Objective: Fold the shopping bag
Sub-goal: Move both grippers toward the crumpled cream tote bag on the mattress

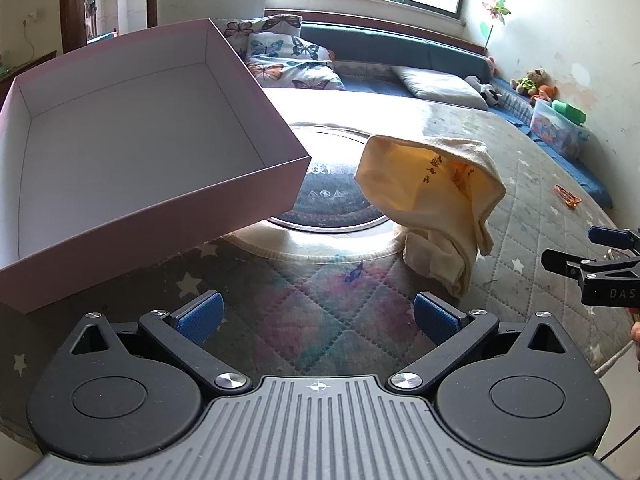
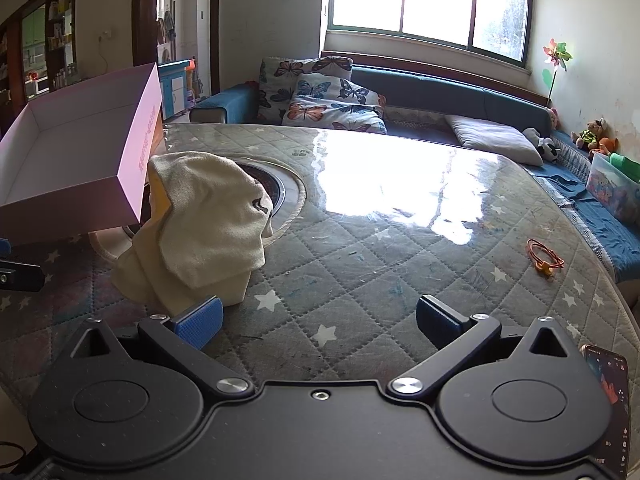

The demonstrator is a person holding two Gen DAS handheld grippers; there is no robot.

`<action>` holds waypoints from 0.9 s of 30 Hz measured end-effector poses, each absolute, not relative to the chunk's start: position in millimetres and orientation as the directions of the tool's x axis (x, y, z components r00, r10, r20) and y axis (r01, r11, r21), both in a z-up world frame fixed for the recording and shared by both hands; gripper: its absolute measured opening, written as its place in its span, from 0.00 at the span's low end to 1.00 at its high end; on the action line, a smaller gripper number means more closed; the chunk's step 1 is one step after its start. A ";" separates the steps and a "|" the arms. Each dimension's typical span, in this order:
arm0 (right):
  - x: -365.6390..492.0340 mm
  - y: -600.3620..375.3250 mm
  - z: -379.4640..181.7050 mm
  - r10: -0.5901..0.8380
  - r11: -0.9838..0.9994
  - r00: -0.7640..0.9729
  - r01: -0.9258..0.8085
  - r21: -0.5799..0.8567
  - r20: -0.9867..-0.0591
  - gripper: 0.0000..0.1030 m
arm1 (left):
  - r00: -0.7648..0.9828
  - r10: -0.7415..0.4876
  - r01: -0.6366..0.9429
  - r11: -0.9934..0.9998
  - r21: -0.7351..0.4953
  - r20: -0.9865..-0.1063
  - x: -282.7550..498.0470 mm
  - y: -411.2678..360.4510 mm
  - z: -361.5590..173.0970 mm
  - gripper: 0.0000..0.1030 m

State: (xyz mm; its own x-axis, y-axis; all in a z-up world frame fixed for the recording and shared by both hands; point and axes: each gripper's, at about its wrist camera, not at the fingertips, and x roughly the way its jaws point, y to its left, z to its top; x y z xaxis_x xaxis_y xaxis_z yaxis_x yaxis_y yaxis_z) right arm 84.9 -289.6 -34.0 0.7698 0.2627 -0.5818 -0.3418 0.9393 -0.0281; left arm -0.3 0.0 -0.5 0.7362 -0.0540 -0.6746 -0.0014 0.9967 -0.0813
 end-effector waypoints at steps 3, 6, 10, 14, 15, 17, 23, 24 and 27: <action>83.6 -291.5 -33.4 0.265 0.939 0.769 -0.342 -0.025 -0.582 1.00 | 0.734 -0.058 -0.005 0.996 -0.092 -0.676 -1.1 0.2 -2.1 1.00; 82.5 -289.0 -34.4 0.265 0.939 0.768 -0.344 -0.026 -0.583 1.00 | 0.733 -0.063 -0.009 0.995 -0.102 -0.678 -1.9 0.3 -3.8 1.00; 80.0 -282.0 -38.7 0.263 0.937 0.766 -0.347 -0.032 -0.587 1.00 | 0.730 -0.067 -0.013 0.993 -0.113 -0.680 -3.3 -3.0 -4.9 1.00; 77.2 -284.5 -40.8 0.266 0.938 0.763 -0.346 -0.024 -0.589 1.00 | 0.727 -0.072 -0.012 0.993 -0.117 -0.682 -8.2 -8.1 -5.5 1.00; 76.7 -285.0 -41.3 0.267 0.938 0.762 -0.346 -0.022 -0.590 1.00 | 0.728 -0.069 -0.013 0.993 -0.114 -0.683 -8.6 -8.8 -4.5 1.00; 75.5 -286.0 -42.4 0.270 0.938 0.759 -0.347 -0.018 -0.592 1.00 | 0.729 -0.053 -0.018 0.995 -0.097 -0.683 -10.7 -11.9 -2.5 1.00; 67.6 -286.6 -41.9 0.280 0.934 0.756 -0.356 -0.014 -0.591 1.00 | 0.718 -0.061 -0.022 0.994 -0.109 -0.694 -13.5 -17.4 -1.6 1.00; 67.0 -287.5 -41.7 0.282 0.934 0.756 -0.358 -0.012 -0.591 1.00 | 0.717 -0.062 -0.020 0.994 -0.109 -0.694 -12.9 -18.2 -1.6 1.00; 65.1 -289.4 -41.1 0.289 0.933 0.754 -0.360 -0.004 -0.590 1.00 | 0.720 -0.071 -0.010 0.994 -0.112 -0.690 -14.6 -21.4 -0.7 1.00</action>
